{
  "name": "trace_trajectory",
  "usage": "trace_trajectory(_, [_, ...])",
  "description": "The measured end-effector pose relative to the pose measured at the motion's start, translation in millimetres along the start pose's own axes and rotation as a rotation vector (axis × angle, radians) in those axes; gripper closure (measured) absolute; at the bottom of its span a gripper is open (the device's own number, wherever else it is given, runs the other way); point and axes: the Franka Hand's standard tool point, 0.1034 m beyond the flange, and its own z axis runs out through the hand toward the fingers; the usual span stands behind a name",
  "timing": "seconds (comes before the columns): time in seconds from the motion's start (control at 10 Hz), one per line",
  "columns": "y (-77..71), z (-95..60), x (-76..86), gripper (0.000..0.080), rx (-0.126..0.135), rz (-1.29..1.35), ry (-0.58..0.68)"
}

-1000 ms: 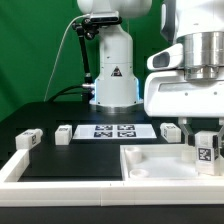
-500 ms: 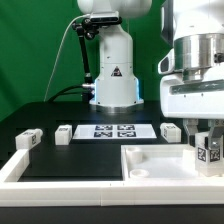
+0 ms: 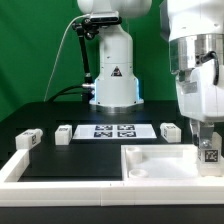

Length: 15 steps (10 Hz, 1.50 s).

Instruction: Assemble one leg

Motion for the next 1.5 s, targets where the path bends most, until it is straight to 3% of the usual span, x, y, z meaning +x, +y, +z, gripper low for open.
trace_trajectory(0.1, [-0.1, 0.0, -0.1, 0.0492, 0.0, 0.041, -0.001])
trace_trajectory(0.2, [0.2, 0.5, 0.0, 0.0417, 0.0, 0.03, -0.001])
trace_trajectory(0.3, [0.4, 0.6, -0.1, 0.0251, 0.0, 0.027, -0.001])
trace_trajectory(0.4, [0.2, 0.5, 0.1, 0.0251, -0.003, -0.014, -0.002])
trace_trajectory(0.5, [-0.5, -0.4, -0.3, 0.0172, -0.019, -0.043, -0.007])
trace_trajectory(1.5, [-9.2, -3.5, -2.0, 0.015, -0.043, -1.195, 0.034])
